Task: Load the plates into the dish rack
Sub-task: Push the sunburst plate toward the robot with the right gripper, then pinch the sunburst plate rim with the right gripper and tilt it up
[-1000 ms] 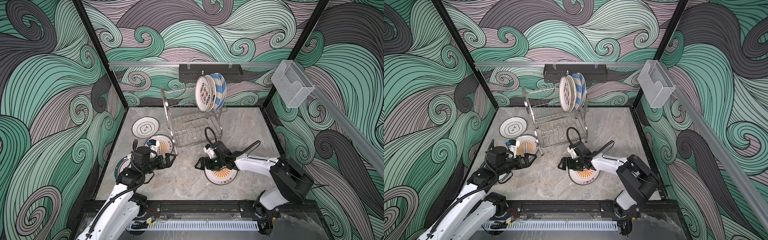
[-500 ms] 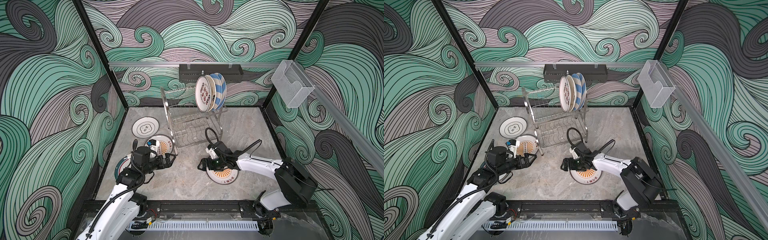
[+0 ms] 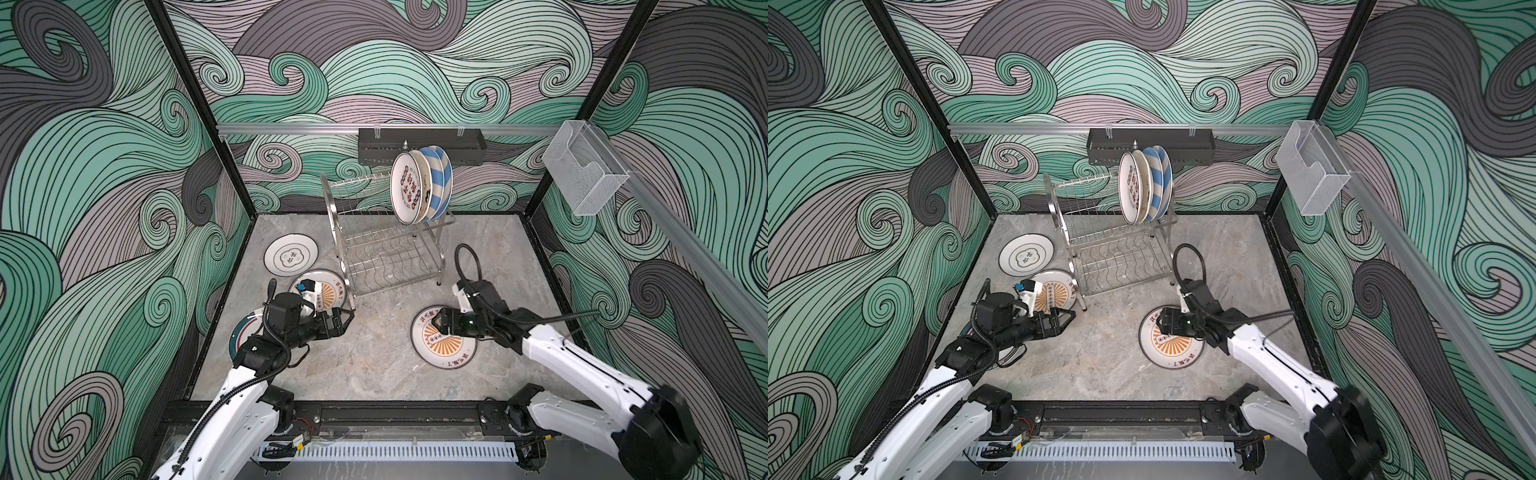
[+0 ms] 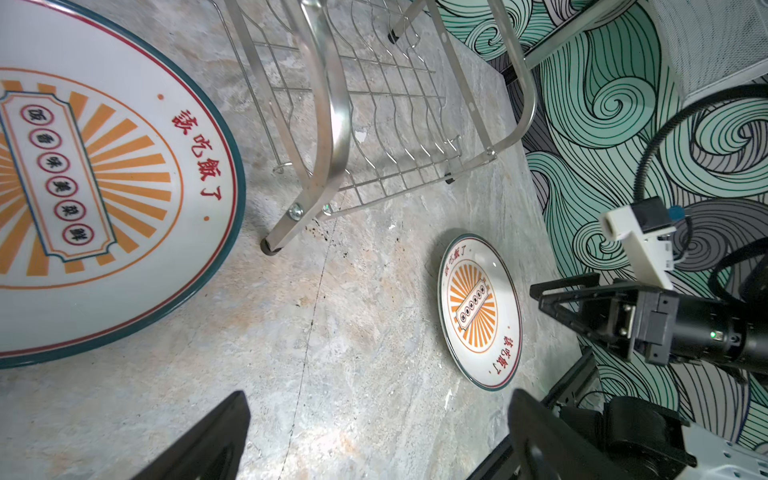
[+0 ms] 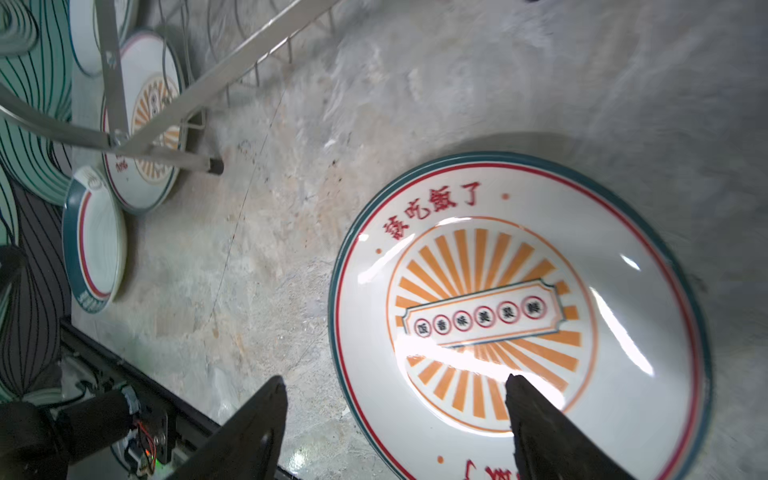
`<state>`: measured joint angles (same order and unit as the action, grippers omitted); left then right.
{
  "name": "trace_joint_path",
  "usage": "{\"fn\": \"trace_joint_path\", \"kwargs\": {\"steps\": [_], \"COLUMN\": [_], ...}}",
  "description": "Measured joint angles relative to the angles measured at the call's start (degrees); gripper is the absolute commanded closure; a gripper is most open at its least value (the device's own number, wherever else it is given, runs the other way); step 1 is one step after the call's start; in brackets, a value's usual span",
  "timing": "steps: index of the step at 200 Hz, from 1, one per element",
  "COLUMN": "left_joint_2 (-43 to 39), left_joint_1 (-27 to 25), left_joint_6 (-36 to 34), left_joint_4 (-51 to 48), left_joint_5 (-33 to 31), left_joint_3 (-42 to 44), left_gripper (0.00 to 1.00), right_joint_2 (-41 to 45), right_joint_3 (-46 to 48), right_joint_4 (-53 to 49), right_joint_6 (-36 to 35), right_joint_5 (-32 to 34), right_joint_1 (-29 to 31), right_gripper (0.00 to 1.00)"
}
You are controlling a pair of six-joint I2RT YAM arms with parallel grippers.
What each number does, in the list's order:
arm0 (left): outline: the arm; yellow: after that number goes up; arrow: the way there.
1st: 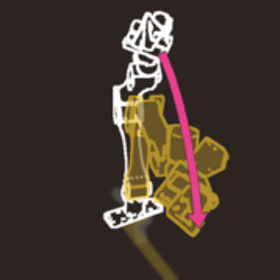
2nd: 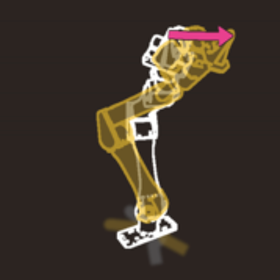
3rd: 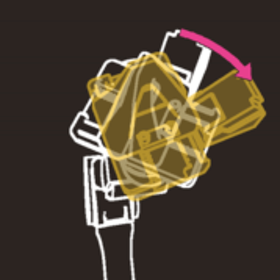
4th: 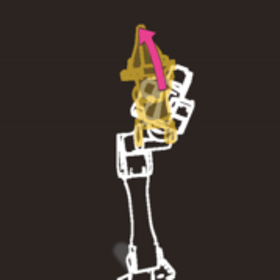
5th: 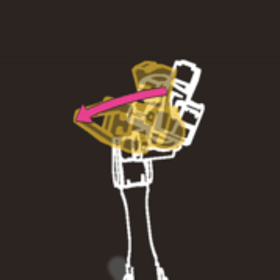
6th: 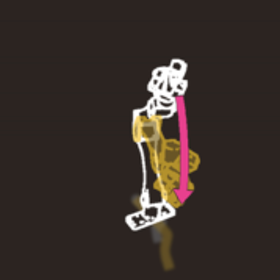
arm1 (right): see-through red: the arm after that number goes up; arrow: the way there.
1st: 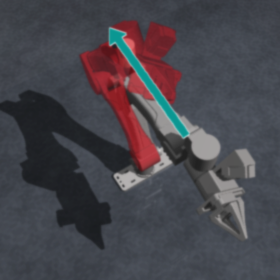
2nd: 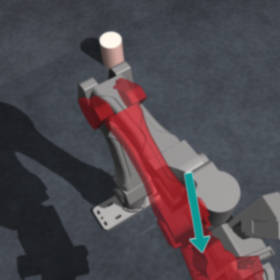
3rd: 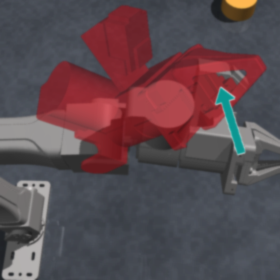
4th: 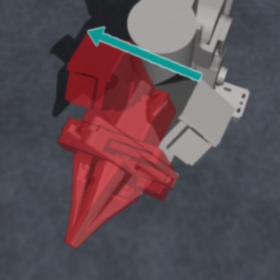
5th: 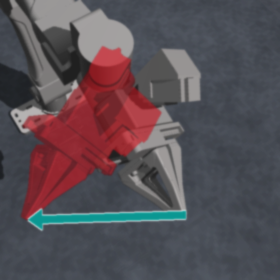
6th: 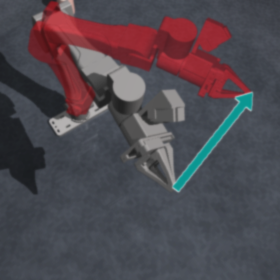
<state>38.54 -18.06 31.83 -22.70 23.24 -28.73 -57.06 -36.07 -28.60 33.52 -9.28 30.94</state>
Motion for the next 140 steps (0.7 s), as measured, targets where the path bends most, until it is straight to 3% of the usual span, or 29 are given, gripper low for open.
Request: {"fn": "trace_joint_path", "kwargs": {"steps": [23, 37, 140], "left_joint_2": [0.6, 0.9, 1.0], "left_joint_1": [-0.2, -0.5, -0.9], "left_joint_6": [0.3, 0.4, 0.6], "left_joint_4": [0.1, 0.5, 0.4], "left_joint_5": [0.7, 0.9, 1.5], "left_joint_3": [0.3, 0.8, 1.0], "left_gripper": [0.01, 0.02, 0.01], "right_joint_2": [8.7, 10.9, 10.1], "right_joint_3": [5.6, 8.5, 17.6], "right_joint_4": [-2.7, -3.6, -0.4], "right_joint_6": [1.5, 2.5, 5.4], "right_joint_5": [1.3, 1.3, -4.0], "right_joint_1": [-4.3, -6.5, -14.4], "right_gripper": [0.32, 0.32, 0.38]}}
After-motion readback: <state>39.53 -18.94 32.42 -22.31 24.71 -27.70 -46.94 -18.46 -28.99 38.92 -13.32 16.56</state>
